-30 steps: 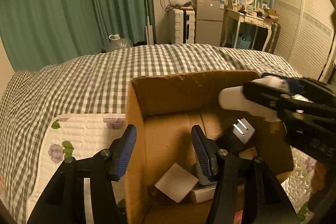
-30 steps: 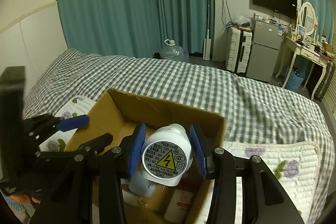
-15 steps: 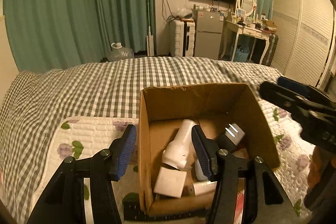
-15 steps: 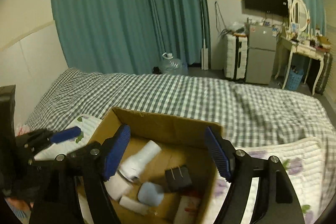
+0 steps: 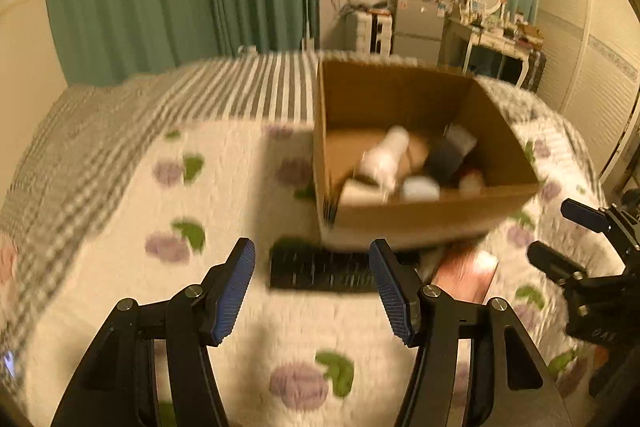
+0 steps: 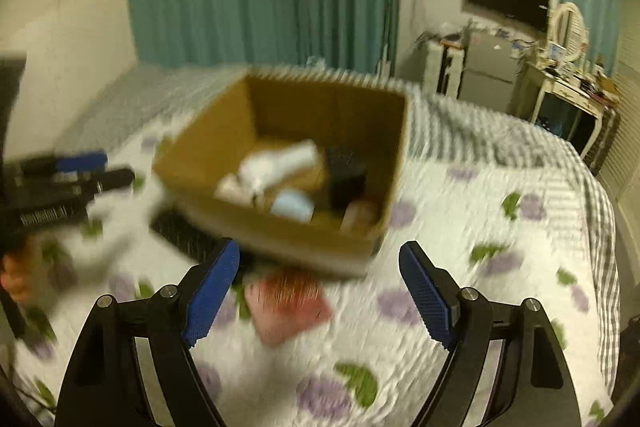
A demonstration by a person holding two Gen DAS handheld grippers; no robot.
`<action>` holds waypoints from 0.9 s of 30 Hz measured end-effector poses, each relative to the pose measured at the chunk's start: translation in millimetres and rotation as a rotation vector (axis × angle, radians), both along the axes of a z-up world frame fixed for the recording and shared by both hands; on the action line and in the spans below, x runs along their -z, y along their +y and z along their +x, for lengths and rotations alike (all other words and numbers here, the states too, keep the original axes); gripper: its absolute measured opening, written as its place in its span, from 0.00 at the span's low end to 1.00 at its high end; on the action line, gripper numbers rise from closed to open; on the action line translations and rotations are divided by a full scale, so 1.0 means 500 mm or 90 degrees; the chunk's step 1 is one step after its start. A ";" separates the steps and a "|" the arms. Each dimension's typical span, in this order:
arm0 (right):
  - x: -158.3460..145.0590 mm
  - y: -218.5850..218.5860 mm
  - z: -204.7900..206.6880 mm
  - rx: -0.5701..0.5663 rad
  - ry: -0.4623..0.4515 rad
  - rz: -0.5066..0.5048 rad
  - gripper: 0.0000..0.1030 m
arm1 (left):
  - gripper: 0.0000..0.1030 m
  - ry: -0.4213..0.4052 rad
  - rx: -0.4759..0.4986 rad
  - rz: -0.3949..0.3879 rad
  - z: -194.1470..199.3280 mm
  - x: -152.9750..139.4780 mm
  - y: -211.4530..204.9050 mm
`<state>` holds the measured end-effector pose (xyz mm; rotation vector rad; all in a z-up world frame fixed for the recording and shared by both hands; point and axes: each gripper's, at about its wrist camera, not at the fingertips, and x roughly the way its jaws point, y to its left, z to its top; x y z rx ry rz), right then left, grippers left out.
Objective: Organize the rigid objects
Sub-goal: 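Pinch the pink notebook with the right gripper while the left grasps the black remote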
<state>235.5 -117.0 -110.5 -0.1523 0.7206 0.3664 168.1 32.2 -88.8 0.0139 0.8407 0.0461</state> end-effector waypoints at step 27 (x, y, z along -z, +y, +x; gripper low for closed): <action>0.107 0.085 0.015 -0.031 -0.011 -0.194 0.13 | 0.61 0.117 -0.016 -0.058 0.013 0.143 0.010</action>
